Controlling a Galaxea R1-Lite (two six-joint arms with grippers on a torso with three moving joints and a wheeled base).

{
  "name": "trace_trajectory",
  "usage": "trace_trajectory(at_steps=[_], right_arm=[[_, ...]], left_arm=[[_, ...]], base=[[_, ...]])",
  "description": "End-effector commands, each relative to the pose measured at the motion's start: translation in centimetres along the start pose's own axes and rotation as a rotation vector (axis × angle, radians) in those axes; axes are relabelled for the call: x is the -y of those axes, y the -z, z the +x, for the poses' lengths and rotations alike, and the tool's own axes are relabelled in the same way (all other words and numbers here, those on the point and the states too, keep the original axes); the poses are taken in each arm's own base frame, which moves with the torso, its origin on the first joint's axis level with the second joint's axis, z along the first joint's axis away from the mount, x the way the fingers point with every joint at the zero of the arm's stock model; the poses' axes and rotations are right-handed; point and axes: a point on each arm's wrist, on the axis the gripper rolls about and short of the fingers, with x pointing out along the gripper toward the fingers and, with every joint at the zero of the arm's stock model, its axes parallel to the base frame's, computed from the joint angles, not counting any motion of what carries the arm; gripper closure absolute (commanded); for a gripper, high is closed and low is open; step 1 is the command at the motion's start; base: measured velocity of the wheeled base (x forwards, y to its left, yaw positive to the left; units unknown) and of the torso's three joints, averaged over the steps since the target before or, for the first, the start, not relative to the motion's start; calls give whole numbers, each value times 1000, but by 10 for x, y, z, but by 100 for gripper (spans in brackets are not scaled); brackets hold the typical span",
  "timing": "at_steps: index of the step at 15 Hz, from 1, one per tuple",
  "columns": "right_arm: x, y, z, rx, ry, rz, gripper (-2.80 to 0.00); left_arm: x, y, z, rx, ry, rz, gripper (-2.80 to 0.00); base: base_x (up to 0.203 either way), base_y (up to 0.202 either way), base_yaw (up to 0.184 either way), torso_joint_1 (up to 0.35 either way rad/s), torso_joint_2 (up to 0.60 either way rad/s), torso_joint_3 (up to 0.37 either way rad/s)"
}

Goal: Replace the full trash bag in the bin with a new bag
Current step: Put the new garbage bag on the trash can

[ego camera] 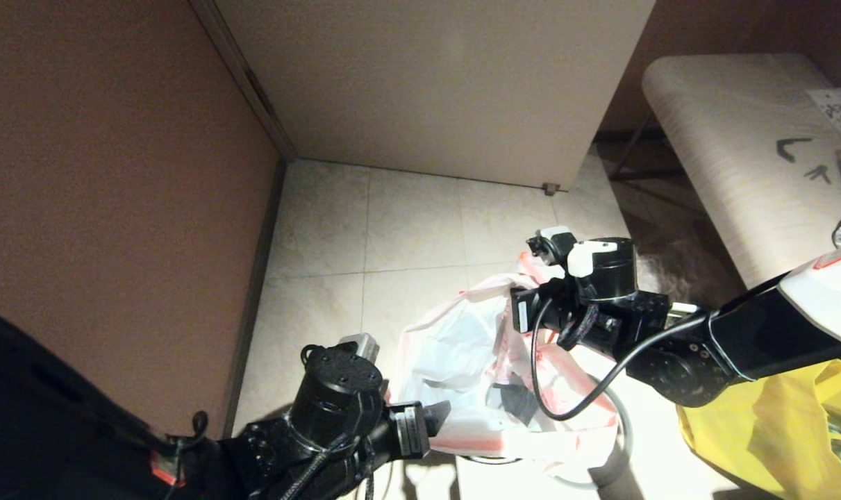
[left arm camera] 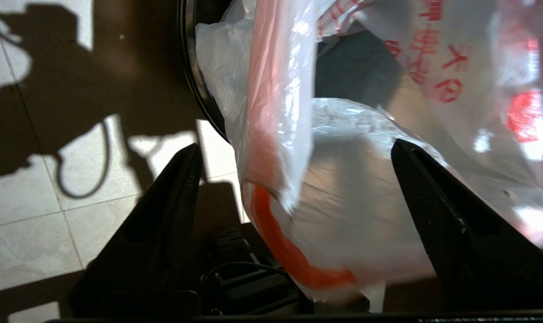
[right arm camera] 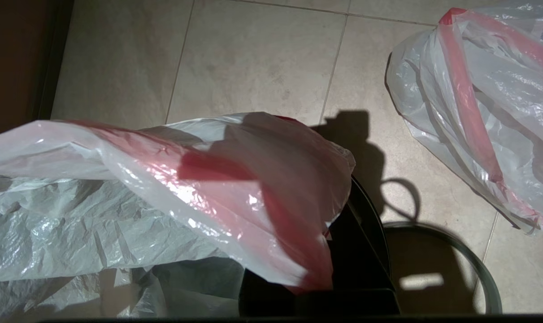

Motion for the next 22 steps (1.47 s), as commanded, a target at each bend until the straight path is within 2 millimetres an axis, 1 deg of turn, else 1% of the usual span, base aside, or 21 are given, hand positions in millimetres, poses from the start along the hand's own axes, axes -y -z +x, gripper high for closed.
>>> trace_trajectory(at_steps=[1, 5, 6, 11, 14, 15, 16, 18, 19, 22], right_arm=[[-1, -4, -4, 14, -1, 2, 0], [-1, -4, -6, 14, -3, 1, 0], [-1, -5, -7, 15, -3, 1, 0], [-1, 1, -7, -3, -1, 0, 0], [0, 5, -9, -17, 14, -4, 0], [0, 6, -9, -19, 21, -6, -280], [-1, 5, -10, -13, 27, -6, -280], [-4, -3, -22, 5, 15, -12, -280], [-6, -6, -33, 5, 15, -18, -280], [-8, 3, -69, -129, 61, -56, -280]], left_arm=[[-3, 9, 19, -35, -37, 5, -280], [-4, 4, 20, -16, -43, -6, -280], [-5, 5, 20, -9, -61, -4, 0], [-6, 0, 22, 43, -45, -21, 0], [-7, 3, 30, 31, -54, -8, 0], [-7, 3, 32, 27, -58, -7, 0], [-7, 3, 32, 28, -58, -7, 0], [-5, 1, 34, 35, -53, -10, 0], [-5, 0, 36, 37, -51, -12, 0], [-5, -5, 38, 50, -48, -20, 0]], base=[[0, 0, 0, 0, 0, 0], [0, 0, 0, 0, 0, 0], [0, 0, 0, 0, 0, 0], [0, 0, 0, 0, 0, 0], [0, 0, 0, 0, 0, 0], [0, 0, 0, 0, 0, 0], [0, 0, 0, 0, 0, 0], [0, 0, 0, 0, 0, 0], [0, 0, 0, 0, 0, 0], [0, 0, 0, 0, 0, 0]])
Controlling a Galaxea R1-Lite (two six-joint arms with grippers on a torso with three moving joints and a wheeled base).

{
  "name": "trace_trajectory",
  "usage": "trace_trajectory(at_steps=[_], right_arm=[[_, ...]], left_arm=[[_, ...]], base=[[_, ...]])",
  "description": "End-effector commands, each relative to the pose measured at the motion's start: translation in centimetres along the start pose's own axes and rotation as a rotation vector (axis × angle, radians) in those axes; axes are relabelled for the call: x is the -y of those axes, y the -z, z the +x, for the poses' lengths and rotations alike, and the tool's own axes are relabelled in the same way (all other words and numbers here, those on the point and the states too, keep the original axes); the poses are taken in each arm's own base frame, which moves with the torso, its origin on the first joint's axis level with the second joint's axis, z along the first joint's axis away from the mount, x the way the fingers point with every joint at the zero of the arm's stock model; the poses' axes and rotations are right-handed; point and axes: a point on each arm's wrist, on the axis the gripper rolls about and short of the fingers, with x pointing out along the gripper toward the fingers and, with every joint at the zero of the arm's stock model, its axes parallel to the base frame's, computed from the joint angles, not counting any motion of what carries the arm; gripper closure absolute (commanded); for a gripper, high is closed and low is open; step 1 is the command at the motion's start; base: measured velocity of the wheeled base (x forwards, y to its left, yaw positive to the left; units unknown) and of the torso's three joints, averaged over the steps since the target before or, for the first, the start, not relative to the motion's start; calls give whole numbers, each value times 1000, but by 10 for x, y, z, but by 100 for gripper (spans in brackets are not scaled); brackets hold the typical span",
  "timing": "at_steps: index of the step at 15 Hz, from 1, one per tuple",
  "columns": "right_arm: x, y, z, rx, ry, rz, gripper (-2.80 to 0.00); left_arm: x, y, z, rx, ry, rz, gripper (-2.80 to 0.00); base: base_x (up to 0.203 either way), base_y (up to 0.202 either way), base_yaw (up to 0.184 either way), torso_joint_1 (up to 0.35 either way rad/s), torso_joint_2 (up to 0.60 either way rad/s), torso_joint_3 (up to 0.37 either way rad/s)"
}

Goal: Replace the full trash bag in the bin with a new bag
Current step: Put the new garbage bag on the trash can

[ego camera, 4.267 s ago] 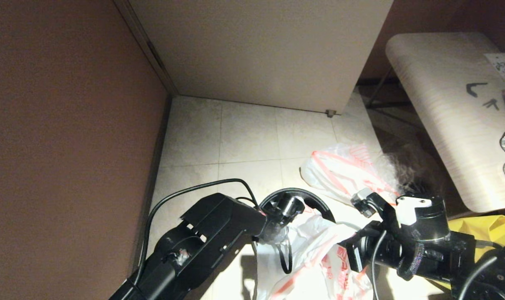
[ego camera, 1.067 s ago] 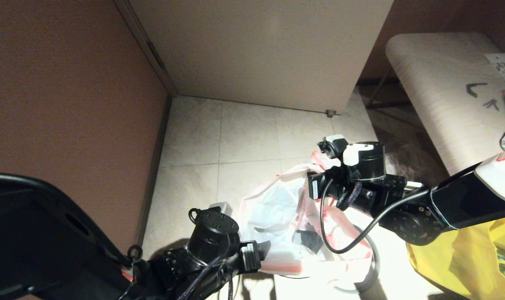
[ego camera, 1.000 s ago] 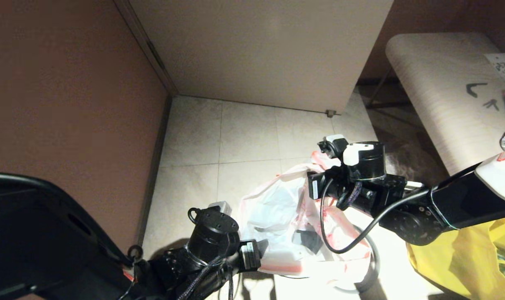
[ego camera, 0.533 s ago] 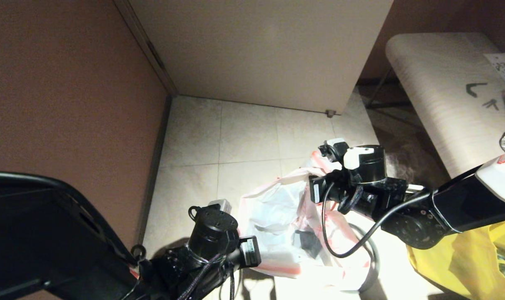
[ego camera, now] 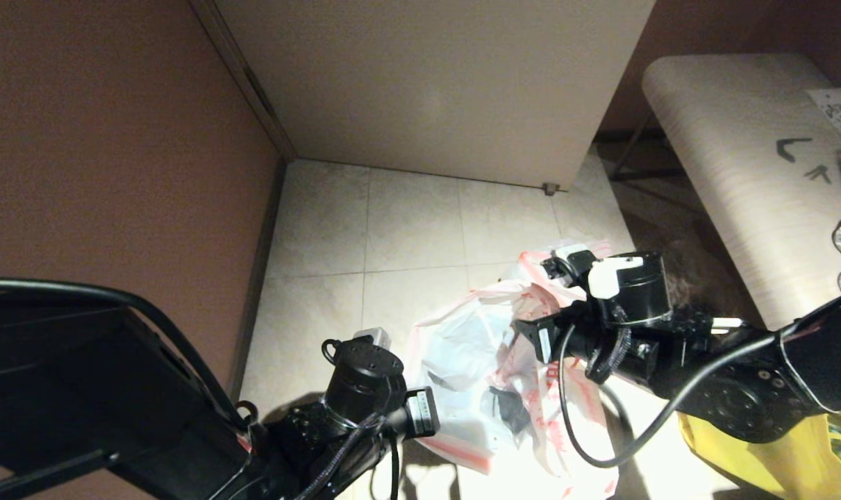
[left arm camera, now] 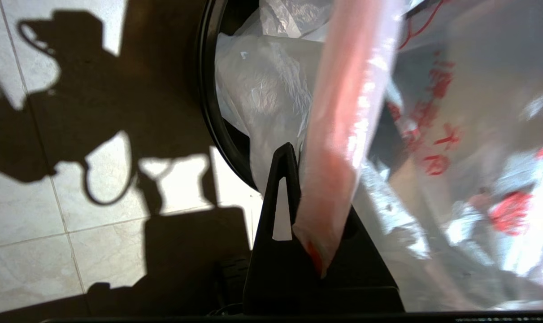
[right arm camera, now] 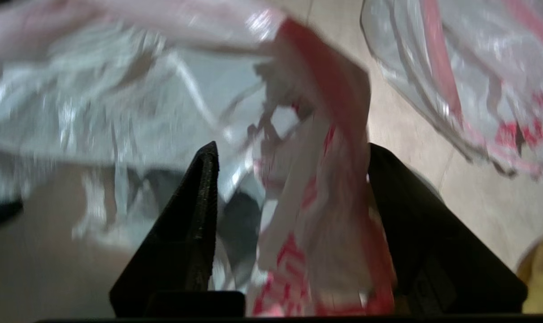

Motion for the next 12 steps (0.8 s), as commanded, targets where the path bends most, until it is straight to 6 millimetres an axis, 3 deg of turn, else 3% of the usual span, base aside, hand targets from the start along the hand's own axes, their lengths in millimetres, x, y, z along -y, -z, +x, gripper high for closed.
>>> trace_trajectory(at_steps=[1, 4, 7, 10, 12], right_arm=[[1, 0, -31, -29, 8, 4, -280], [1, 21, -55, -74, 157, 89, -280], [-8, 44, -84, -119, 129, 109, -280], [-11, 56, -88, -211, 138, 171, -280], [-19, 68, -77, -261, 140, 254, -280]], left_arm=[[-2, -3, 2, 11, -5, -11, 0], [-8, -17, 2, 49, -18, -14, 0], [-9, -30, 2, 80, -4, -33, 0], [-9, -30, 2, 78, -8, -34, 0], [-18, -33, 4, 82, -33, -46, 0]], base=[[0, 0, 0, 0, 0, 0], [0, 0, 0, 0, 0, 0], [0, 0, 0, 0, 0, 0], [0, 0, 0, 0, 0, 0], [0, 0, 0, 0, 0, 0]])
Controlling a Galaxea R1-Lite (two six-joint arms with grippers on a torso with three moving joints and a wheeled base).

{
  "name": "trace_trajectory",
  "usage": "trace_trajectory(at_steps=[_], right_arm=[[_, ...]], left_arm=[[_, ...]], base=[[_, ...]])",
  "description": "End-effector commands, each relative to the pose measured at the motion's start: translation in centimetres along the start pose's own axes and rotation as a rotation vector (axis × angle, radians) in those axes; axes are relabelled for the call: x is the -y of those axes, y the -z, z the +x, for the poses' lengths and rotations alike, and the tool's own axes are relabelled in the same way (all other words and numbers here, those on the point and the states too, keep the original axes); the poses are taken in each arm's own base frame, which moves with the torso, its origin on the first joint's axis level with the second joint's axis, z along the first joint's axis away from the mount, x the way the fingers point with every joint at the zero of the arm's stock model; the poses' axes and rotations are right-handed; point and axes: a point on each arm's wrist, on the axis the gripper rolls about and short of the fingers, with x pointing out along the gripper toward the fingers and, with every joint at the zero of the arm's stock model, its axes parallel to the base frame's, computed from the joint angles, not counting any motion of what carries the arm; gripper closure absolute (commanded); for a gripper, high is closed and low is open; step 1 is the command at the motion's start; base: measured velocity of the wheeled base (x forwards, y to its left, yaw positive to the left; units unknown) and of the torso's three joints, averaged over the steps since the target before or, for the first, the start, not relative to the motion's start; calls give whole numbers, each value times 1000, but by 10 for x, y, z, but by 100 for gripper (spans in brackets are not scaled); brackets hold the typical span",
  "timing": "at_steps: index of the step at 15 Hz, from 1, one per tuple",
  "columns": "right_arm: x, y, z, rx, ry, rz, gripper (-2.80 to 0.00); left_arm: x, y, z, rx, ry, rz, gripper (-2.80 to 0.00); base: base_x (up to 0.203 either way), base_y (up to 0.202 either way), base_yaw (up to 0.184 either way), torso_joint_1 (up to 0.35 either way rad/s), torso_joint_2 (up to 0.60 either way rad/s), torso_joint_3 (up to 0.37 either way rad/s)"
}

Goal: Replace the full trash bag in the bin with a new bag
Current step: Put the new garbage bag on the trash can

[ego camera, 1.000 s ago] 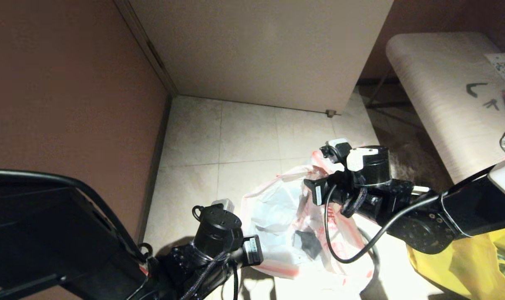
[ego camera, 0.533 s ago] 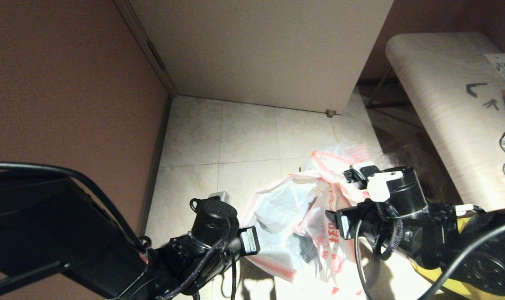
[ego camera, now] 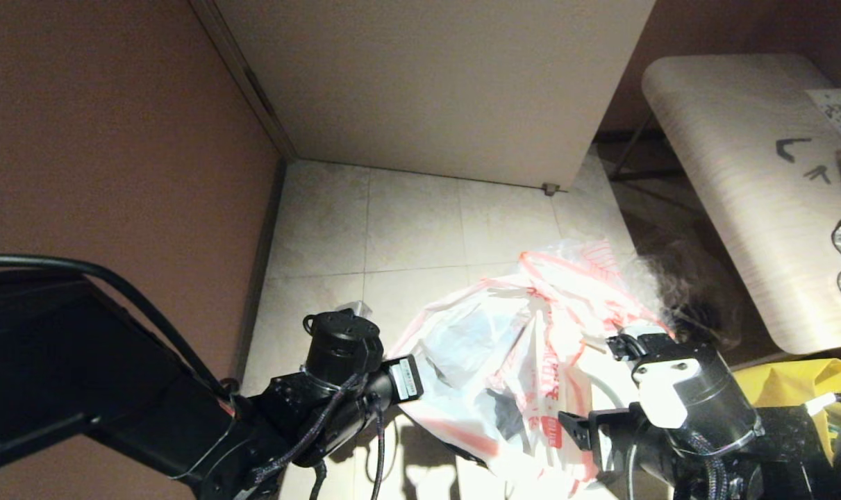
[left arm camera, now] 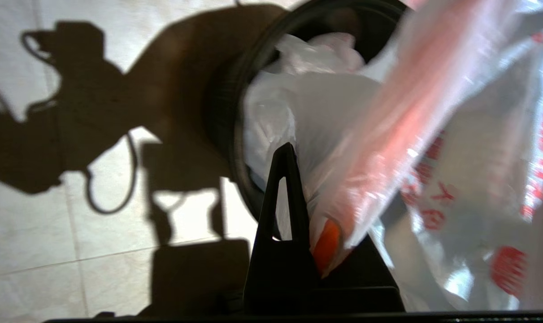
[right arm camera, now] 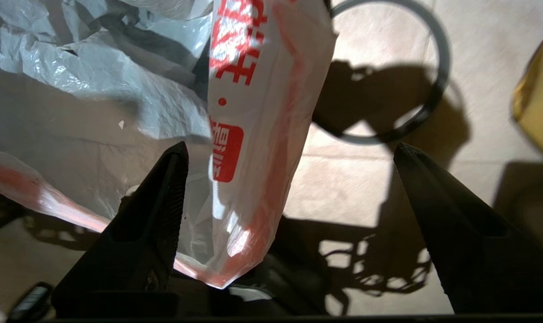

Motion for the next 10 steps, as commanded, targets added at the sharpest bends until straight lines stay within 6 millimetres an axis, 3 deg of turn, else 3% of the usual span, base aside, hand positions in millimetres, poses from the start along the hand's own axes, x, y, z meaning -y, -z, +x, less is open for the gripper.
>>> trace_trajectory(at_steps=[1, 5, 6, 8, 10], right_arm=[[-5, 10, 15, -52, 6, 50, -280], [-19, 38, 66, -117, -26, 113, -280], [-21, 45, 77, -123, -26, 113, 0], [-28, 45, 93, -78, -61, 114, 0], [-30, 39, 91, -44, -83, 89, 0]], left_arm=[[-7, -5, 0, 12, -15, -17, 0], [-19, -15, 0, 18, -52, -15, 0], [-20, -17, 0, 23, -54, -18, 0], [-21, -16, -1, 19, -54, -17, 0], [-22, -14, 0, 11, -59, -15, 0]], base=[[0, 0, 0, 0, 0, 0], [0, 0, 0, 0, 0, 0], [0, 0, 0, 0, 0, 0], [0, 0, 0, 0, 0, 0], [0, 0, 0, 0, 0, 0]])
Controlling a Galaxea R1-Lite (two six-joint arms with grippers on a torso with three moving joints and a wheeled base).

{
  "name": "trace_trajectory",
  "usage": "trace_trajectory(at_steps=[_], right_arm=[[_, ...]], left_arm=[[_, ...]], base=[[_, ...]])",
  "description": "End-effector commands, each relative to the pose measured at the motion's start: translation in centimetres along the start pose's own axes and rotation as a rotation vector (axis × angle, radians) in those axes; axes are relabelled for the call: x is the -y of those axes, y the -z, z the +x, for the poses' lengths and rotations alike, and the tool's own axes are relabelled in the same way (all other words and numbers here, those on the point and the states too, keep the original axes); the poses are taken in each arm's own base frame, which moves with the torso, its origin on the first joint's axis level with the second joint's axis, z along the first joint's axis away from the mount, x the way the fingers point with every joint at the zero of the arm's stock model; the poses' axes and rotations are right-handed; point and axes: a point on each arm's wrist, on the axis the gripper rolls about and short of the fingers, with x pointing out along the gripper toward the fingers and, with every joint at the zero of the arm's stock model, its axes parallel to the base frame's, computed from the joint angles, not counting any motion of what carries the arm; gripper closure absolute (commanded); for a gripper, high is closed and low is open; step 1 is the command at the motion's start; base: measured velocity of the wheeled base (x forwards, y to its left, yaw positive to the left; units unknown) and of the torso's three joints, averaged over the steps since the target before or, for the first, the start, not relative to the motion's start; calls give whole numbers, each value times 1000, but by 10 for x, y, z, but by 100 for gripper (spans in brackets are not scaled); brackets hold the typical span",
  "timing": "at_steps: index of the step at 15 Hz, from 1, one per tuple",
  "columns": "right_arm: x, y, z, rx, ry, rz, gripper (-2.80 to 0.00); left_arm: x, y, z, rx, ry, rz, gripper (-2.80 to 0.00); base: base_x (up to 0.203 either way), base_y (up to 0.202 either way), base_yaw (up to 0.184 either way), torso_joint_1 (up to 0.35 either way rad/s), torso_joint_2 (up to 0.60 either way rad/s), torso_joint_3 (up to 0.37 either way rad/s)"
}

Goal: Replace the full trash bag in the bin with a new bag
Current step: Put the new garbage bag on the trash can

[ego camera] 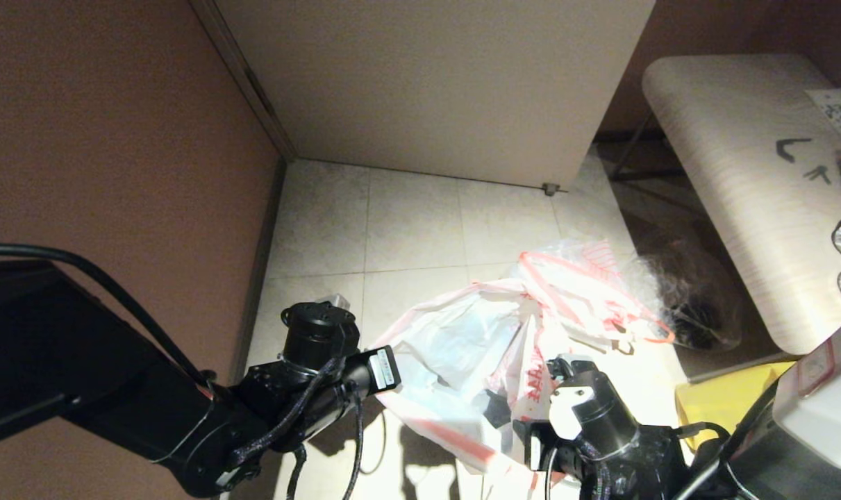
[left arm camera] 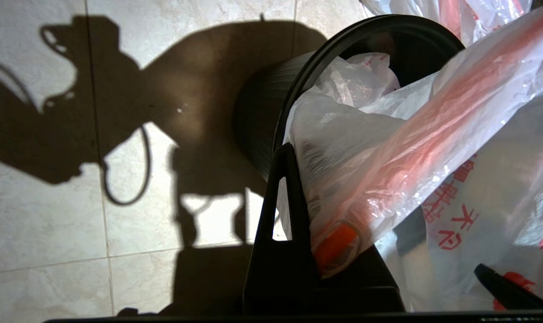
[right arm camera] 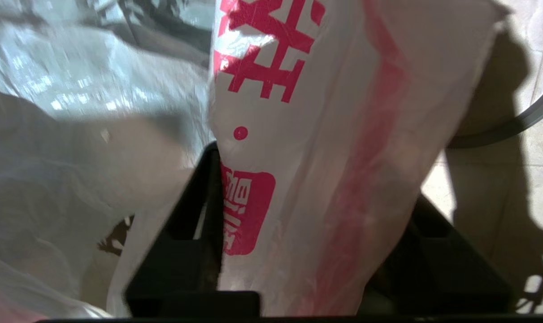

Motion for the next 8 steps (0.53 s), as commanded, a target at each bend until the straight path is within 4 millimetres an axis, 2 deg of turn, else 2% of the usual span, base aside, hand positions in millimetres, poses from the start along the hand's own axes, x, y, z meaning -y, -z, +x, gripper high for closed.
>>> trace_trajectory(at_steps=[1, 3, 6, 8], right_arm=[[2, 3, 3, -7, 12, -6, 0], [11, 12, 1, -45, 41, -23, 0], [24, 35, 18, -118, 129, -83, 0], [33, 38, 16, -140, 161, -148, 0]], left_arm=[[0, 2, 1, -3, -3, -1, 0], [-1, 10, 4, -33, -11, 13, 0], [-2, 37, 14, -116, -30, 91, 0], [5, 50, 11, -151, -9, 140, 0]], base=[[0, 0, 0, 0, 0, 0], [0, 0, 0, 0, 0, 0], [0, 0, 0, 0, 0, 0], [0, 0, 0, 0, 0, 0]])
